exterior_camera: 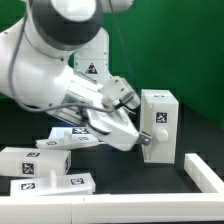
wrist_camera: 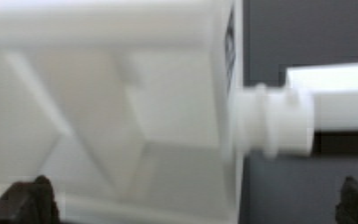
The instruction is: Assemble cabinet
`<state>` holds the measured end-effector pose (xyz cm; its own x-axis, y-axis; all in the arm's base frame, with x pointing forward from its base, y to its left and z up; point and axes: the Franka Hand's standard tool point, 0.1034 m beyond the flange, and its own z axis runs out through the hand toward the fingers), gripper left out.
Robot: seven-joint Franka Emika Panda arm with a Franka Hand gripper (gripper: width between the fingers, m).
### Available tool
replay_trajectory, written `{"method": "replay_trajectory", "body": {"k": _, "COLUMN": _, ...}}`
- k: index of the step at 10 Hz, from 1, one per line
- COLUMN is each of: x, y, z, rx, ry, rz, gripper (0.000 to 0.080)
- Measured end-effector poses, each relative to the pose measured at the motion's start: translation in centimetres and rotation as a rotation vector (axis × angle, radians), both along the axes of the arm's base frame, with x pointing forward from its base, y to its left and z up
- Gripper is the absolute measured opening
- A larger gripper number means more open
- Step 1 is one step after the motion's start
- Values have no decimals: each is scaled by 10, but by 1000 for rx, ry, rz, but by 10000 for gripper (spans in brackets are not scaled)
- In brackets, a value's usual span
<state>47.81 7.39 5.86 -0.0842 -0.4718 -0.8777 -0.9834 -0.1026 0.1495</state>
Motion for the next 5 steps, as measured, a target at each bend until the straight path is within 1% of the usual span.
{"method": "replay_trajectory", "body": {"k": 1, "x": 4, "y": 6, "z": 4, "rx": 6, "ry": -9, "rz": 16, "gripper": 796}}
{"method": "replay_trajectory", "body": {"k": 2, "x": 3, "y": 1, "z": 1, "rx": 3, "ry": -7, "rz": 10, "gripper": 796}}
{"method": "replay_trajectory", "body": {"k": 5, "x": 2, "y": 0, "z": 0, "rx": 1, "ry": -5, "rz": 7, "gripper": 796}}
